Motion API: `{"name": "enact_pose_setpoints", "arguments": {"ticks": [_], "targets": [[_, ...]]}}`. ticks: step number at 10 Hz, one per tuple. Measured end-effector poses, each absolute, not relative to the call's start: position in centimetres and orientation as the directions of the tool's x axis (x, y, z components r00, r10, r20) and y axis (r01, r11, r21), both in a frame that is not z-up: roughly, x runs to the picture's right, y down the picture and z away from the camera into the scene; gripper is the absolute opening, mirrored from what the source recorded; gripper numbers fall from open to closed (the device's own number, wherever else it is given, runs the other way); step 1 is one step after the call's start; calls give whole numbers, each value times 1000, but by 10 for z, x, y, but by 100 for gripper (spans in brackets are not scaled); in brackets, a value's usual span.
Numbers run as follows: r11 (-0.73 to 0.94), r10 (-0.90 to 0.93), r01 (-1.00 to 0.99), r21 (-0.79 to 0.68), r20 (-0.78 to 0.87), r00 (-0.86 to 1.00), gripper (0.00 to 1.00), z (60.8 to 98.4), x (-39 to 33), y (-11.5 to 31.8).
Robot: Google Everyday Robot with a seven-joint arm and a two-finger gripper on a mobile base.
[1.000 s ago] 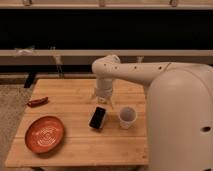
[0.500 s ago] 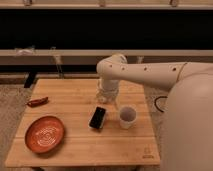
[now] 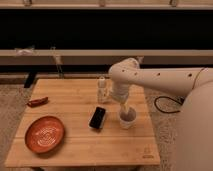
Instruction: Pick up the ceramic cup
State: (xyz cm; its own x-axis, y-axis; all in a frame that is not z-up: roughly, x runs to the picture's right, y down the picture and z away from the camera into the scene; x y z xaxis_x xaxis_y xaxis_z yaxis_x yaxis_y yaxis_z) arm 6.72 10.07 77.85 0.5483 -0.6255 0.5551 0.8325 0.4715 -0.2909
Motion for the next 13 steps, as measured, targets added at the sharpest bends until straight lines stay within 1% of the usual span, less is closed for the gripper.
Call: {"name": "enact_pose_setpoints", "arguments": {"ticks": [4,5,6,7,9,10,13], "targets": [[442,-629,835,-328,551,549,80,807,64,118],[436,-622,832,-343,553,554,76,813,65,123],[431,-617,829,-356,554,559,67,816,68,126],[428,-607,824,-372,558,567,55,816,71,128],[418,-596,822,-387,566,570,37,816,74,129],[415,-589,818,-399,567,576,24,813,78,128],[405,-588,815,-415,564,580,2,803,82,123]]}}
